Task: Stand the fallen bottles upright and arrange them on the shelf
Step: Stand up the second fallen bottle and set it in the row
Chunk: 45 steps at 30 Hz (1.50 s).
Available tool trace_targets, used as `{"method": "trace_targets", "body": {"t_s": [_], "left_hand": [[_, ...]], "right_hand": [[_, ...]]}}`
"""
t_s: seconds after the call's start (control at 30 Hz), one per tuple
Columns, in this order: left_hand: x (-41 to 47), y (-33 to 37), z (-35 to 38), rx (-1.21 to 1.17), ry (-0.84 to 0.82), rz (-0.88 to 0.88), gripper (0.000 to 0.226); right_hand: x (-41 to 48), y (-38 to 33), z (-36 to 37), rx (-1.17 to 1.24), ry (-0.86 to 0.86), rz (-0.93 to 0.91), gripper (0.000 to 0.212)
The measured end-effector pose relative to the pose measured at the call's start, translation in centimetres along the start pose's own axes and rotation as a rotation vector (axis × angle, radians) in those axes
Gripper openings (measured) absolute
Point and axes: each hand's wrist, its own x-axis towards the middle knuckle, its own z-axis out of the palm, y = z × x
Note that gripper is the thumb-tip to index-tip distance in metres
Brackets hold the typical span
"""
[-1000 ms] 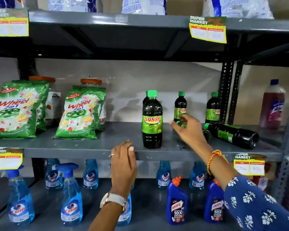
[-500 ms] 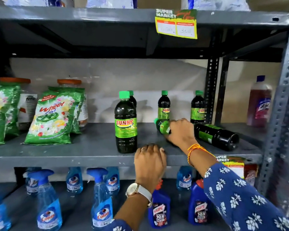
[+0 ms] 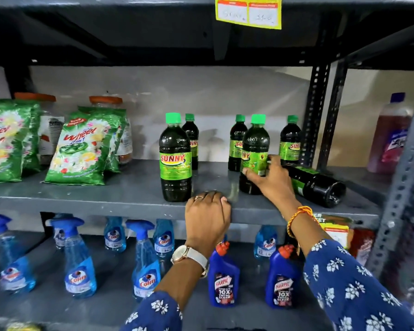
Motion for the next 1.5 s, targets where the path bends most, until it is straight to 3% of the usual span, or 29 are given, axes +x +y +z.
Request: {"method": "trace_targets", "body": {"t_s": [0.17, 0.23, 0.33, 0.43, 0.5, 0.6, 0.7, 0.9, 1.27, 1.4, 1.5], "left_hand": [[-0.1, 0.0, 0.1, -0.011, 0.028, -0.01, 0.035], [-0.1, 0.0, 0.2, -0.019, 0.034, -0.011, 0.034], [-0.2, 0.1, 0.3, -0.032, 0.048, -0.021, 0.036], [-0.3, 0.2, 0.4, -0.04, 0.059, -0.026, 0.036], [-0.3, 0.2, 0.4, -0.042, 0.067, -0.026, 0.035], [-0.3, 0.2, 0.5, -0.042, 0.078, -0.027, 0.035], [-0.3, 0.2, 0.6, -0.037, 0.083, -0.028, 0.034], [-0.3, 0.2, 0.7, -0.045, 0.098, -0.024, 0.036], [-0.2, 0.0, 0.8, -0.04, 0.074, -0.021, 0.035], [-0.1, -0.3, 0.7, -0.027, 0.052, 0.006, 0.035], [-0.2, -0.2, 0.4, -0.025, 0.044, 0.004, 0.036]], "right_hand": [[0.7, 0.8, 0.6, 0.073, -0.109, 0.048, 0.094], [0.9, 1.0, 0.9, 0.06, -0.142, 0.035, 0.084], [1.2, 1.1, 1.1, 0.261, -0.21, 0.071, 0.067], [1.2, 1.0, 0.9, 0.438, -0.242, 0.093, 0.083], [1.1, 1.1, 0.8, 0.418, -0.206, 0.089, 0.082], [0.9, 1.0, 0.7, 0.358, -0.204, 0.093, 0.065], [1.0, 1.0, 0.6, 0.445, -0.288, 0.11, 0.046], [1.0, 0.9, 0.5, 0.543, -0.27, 0.14, 0.055], [1.1, 1.3, 0.4, 0.494, -0.297, 0.11, 0.042], [1.0, 1.1, 0.0, 0.468, -0.332, 0.147, 0.051], [0.3, 0.6, -0.9, 0.468, -0.362, 0.159, 0.041]]}}
